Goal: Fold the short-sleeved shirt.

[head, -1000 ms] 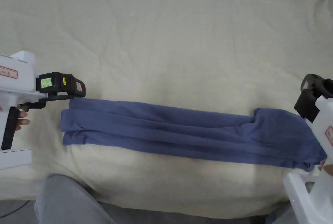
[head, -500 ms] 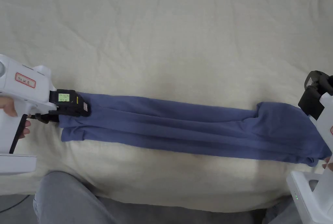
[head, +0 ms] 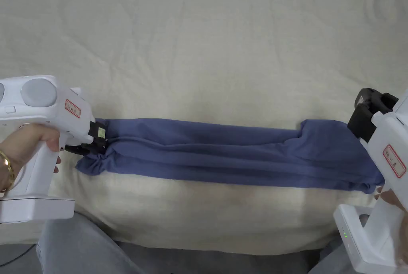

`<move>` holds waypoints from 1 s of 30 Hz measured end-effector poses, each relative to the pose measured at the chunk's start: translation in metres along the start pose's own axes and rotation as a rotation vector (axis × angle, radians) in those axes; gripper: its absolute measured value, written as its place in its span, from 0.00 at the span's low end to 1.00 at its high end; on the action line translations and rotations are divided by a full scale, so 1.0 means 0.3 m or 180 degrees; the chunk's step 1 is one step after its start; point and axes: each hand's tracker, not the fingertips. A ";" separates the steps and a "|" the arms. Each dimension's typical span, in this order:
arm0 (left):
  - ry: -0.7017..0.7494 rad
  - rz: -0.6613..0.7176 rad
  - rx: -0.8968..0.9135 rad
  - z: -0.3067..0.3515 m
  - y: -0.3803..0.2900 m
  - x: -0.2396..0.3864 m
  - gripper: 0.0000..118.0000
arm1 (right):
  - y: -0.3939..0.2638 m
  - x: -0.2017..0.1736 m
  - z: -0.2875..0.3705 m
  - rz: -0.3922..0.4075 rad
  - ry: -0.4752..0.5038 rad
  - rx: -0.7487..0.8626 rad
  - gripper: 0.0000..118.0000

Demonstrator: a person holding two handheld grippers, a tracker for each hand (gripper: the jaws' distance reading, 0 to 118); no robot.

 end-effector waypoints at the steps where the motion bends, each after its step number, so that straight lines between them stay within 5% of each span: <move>1: -0.0013 0.0019 -0.0006 0.009 -0.003 0.005 0.07 | 0.002 0.004 0.002 -0.0019 0.0005 0.0009 0.00; 11: -0.0254 0.0373 0.0352 0.262 0.013 -0.047 0.07 | 0.030 0.035 0.027 -0.0104 0.0040 0.0150 0.00; 21: -0.0440 -0.0326 0.0546 0.375 0.035 0.222 0.07 | 0.008 0.090 0.069 -0.0214 -0.0031 0.0185 0.00; 30: -0.0818 -0.0908 0.0305 0.246 0.018 0.610 0.07 | 0.001 0.175 0.118 -0.0281 -0.0192 0.0235 0.00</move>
